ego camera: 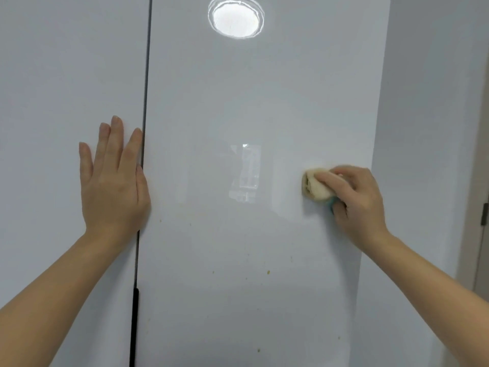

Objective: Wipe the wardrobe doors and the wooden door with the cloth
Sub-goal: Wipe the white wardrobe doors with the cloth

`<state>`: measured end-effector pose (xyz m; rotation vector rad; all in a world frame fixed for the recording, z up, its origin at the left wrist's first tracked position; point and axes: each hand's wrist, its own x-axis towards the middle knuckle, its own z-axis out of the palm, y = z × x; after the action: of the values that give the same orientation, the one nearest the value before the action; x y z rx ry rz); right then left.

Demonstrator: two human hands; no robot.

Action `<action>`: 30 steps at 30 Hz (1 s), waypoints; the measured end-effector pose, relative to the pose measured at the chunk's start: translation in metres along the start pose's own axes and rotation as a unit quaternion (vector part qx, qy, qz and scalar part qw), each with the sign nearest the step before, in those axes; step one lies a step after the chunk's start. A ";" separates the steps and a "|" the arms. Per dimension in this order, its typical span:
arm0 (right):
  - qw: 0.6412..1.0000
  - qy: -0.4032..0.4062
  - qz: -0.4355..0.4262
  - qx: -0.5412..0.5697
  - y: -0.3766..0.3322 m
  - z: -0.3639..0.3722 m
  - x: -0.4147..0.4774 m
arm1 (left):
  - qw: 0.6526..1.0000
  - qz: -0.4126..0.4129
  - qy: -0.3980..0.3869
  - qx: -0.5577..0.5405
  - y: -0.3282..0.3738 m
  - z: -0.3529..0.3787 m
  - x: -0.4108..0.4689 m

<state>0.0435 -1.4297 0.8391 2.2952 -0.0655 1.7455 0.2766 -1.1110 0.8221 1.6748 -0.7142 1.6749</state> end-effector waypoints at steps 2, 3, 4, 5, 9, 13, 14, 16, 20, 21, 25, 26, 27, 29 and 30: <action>0.999 0.039 -0.004 0.002 -0.007 0.008 0.000 | 1.000 0.002 -0.001 -0.001 0.000 0.000 0.000; 0.999 0.027 -0.017 0.010 -0.011 0.014 -0.010 | 1.000 0.002 -0.001 -0.001 0.000 0.000 0.000; 0.999 -0.001 -0.029 0.022 -0.018 0.019 -0.025 | 1.000 0.001 -0.003 -0.002 0.000 -0.001 0.000; 0.998 -0.028 -0.046 0.027 -0.025 0.026 -0.047 | 1.000 0.001 -0.005 -0.001 -0.001 -0.001 0.000; 0.982 -0.029 -0.184 0.014 -0.043 0.035 -0.101 | 1.000 -0.001 -0.011 0.006 -0.001 -0.001 0.000; 0.997 -0.030 -0.074 0.018 -0.038 0.023 -0.046 | 1.000 0.001 -0.015 0.008 -0.002 -0.001 0.000; 0.999 -0.013 -0.034 0.013 -0.038 0.019 -0.029 | 1.000 0.000 -0.016 0.008 -0.002 -0.001 0.000; 0.999 0.049 -0.011 -0.001 -0.038 0.021 -0.014 | 1.000 -0.002 -0.019 0.007 -0.002 -0.001 0.000; 0.997 -0.004 -0.078 0.017 -0.045 0.041 -0.065 | 1.000 0.003 -0.017 0.008 -0.002 -0.001 0.000; 0.994 -0.021 -0.108 0.017 -0.051 0.044 -0.085 | 1.000 0.005 -0.015 0.008 -0.002 0.000 0.001; 0.977 0.013 -0.213 0.005 -0.056 0.041 -0.094 | 1.000 0.002 -0.012 0.005 -0.002 0.000 0.001; 0.980 0.020 -0.199 0.000 -0.059 0.038 -0.077 | 1.000 0.002 -0.013 0.004 -0.002 0.000 0.001; 0.985 0.028 -0.168 -0.001 -0.064 0.035 -0.057 | 1.000 0.002 -0.013 0.003 -0.002 0.000 0.001; 0.996 0.042 -0.079 0.003 -0.069 0.030 -0.019 | 1.000 0.003 -0.014 0.001 -0.002 0.000 0.001; 0.998 0.053 -0.042 0.013 -0.071 0.030 -0.005 | 1.000 0.004 -0.013 0.001 -0.003 0.000 0.001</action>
<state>0.0834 -1.3689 0.8143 2.1857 0.0730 1.8307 0.2784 -1.1090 0.8224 1.7006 -0.7339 1.6628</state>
